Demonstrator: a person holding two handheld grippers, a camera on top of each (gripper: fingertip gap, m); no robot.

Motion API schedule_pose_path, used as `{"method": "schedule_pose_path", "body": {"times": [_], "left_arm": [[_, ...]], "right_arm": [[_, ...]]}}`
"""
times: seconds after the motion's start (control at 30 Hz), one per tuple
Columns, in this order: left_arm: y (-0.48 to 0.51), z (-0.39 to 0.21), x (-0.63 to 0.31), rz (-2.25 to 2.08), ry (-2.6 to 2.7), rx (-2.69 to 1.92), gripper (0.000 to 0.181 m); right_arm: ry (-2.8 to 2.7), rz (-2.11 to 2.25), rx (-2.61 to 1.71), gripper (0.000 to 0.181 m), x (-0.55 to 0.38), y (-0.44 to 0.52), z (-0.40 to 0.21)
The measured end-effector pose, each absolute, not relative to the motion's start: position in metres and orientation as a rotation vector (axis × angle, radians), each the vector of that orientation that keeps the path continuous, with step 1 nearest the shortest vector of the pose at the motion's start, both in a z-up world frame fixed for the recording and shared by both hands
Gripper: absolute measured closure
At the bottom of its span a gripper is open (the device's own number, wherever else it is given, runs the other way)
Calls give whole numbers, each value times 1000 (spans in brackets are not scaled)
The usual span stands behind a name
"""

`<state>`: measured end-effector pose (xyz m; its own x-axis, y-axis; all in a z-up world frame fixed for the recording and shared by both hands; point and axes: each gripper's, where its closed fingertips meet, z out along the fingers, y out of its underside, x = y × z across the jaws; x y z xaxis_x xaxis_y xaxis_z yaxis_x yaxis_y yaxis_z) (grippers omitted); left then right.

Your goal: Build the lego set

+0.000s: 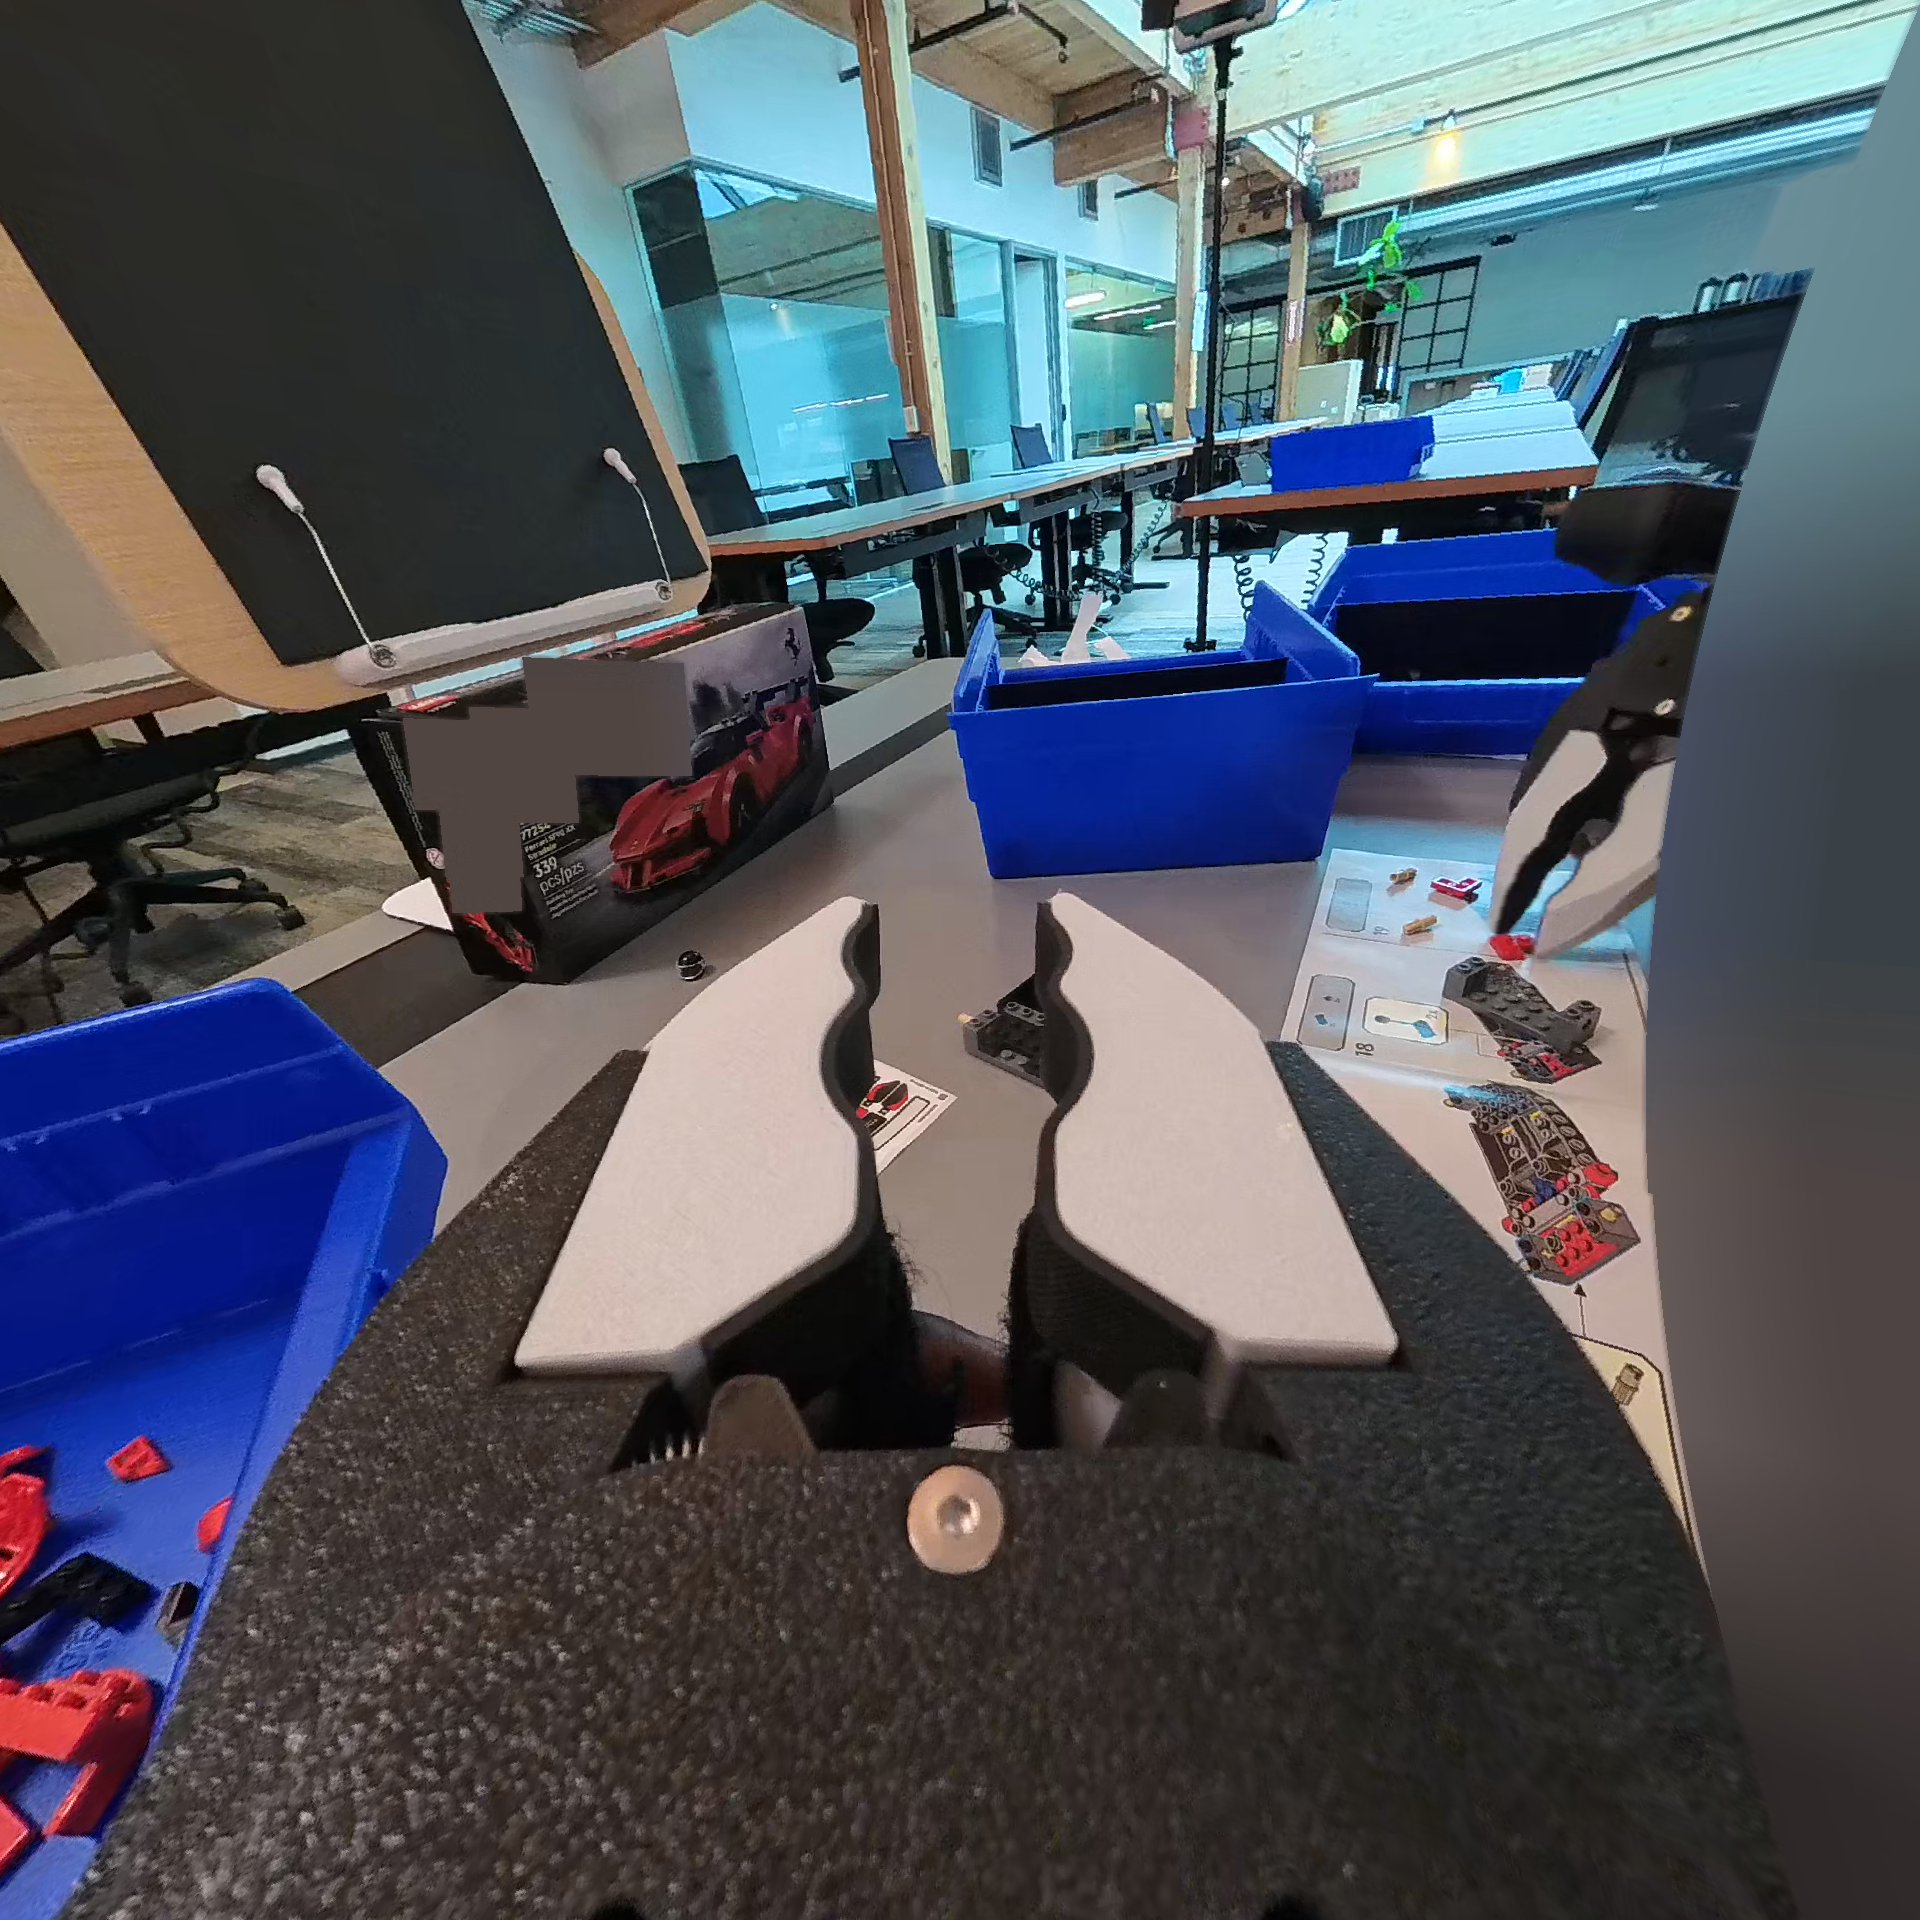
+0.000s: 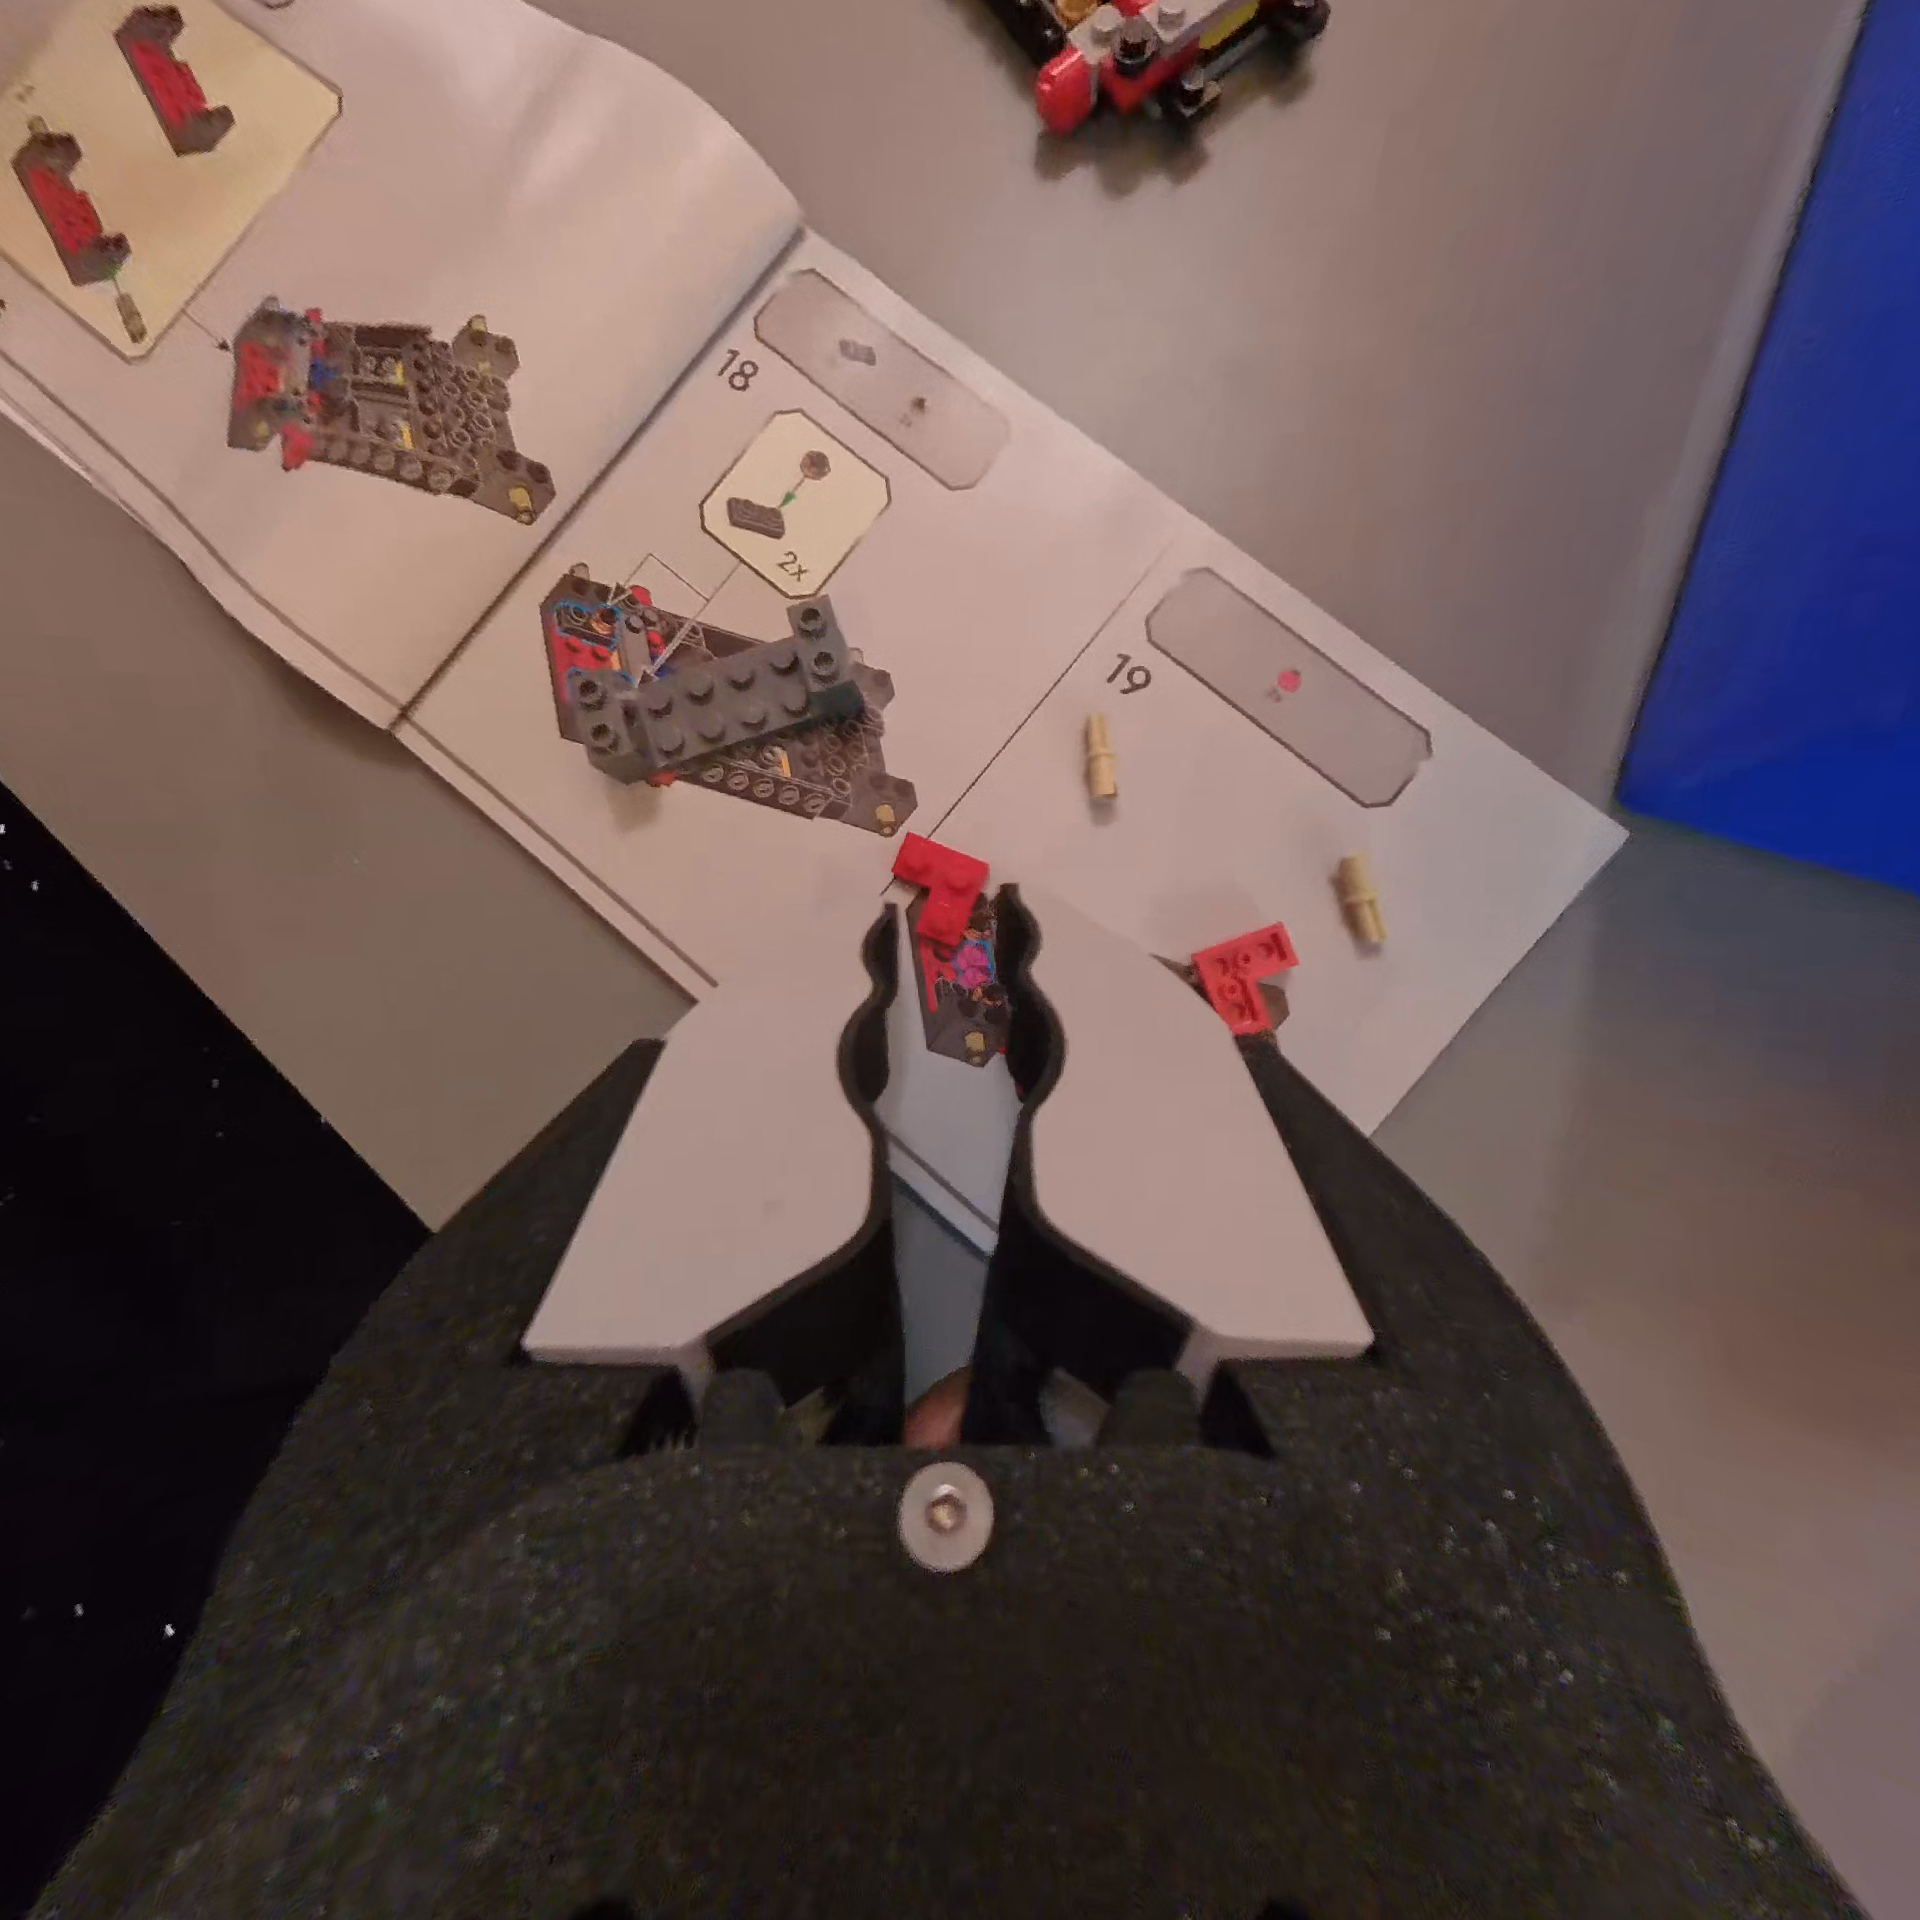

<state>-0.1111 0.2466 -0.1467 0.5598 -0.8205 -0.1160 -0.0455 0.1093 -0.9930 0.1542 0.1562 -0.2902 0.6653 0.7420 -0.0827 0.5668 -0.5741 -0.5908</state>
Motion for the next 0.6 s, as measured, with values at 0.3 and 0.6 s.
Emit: {"method": "schedule_pose_path", "body": {"times": [0.3,0.6], "left_arm": [[220,-137,-80,-828,957,-1346,152],[188,-152,-1,-886,1226,-1385,152]], "right_arm": [[-1651,497,-2044,174,143,153,-276],[-1812,469,-1926,174,126,161,-259]]}}
